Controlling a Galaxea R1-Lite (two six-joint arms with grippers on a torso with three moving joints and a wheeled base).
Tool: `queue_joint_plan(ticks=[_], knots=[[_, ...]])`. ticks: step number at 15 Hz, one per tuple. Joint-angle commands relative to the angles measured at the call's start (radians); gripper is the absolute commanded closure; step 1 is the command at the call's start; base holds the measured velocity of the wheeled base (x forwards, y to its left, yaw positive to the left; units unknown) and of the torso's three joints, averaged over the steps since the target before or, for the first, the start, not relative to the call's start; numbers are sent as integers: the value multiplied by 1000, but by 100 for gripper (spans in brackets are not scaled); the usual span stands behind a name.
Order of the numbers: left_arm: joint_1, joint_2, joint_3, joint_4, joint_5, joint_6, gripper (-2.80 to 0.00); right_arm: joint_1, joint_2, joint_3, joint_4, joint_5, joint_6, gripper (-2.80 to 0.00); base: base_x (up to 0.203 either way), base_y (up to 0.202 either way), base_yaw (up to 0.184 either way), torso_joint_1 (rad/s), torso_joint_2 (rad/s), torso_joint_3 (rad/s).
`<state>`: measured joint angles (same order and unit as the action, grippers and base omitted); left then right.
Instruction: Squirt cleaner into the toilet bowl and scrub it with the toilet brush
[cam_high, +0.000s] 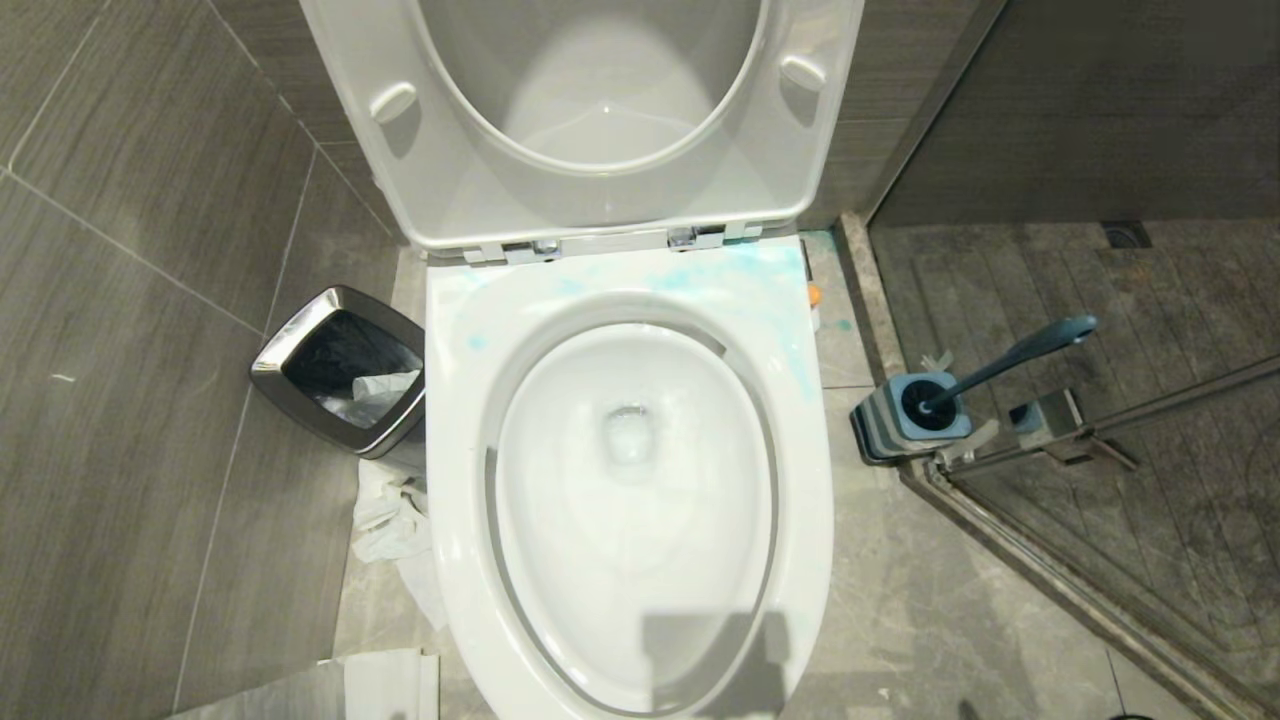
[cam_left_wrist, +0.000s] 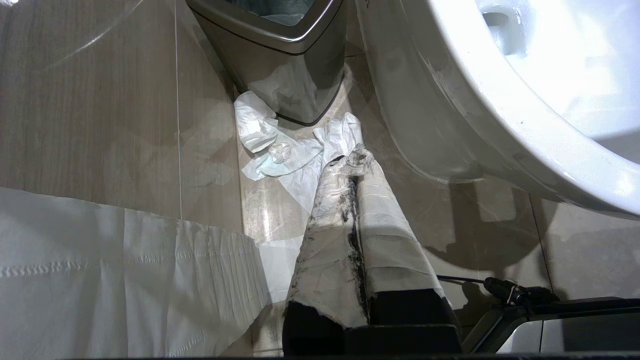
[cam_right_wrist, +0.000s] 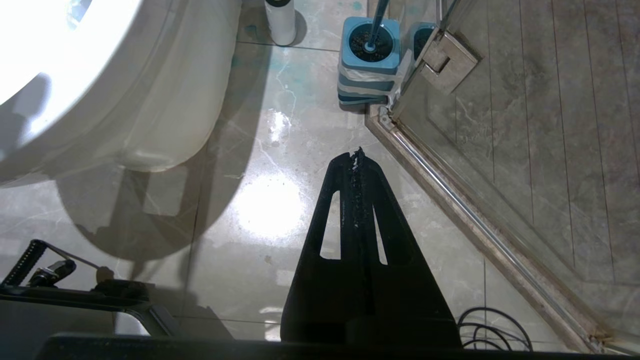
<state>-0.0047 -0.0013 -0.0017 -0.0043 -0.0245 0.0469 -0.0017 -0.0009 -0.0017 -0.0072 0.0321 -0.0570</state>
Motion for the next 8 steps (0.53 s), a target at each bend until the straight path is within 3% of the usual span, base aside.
queue_joint_plan(ticks=[1, 8], knots=[[0, 0, 0, 0, 0, 1, 0, 0, 1, 0, 0, 2, 0, 0, 0, 0, 0, 0, 0, 0], [0, 0, 0, 0, -1, 1, 0, 0, 1, 0, 1, -24, 0, 0, 0, 0, 0, 0, 0, 0]])
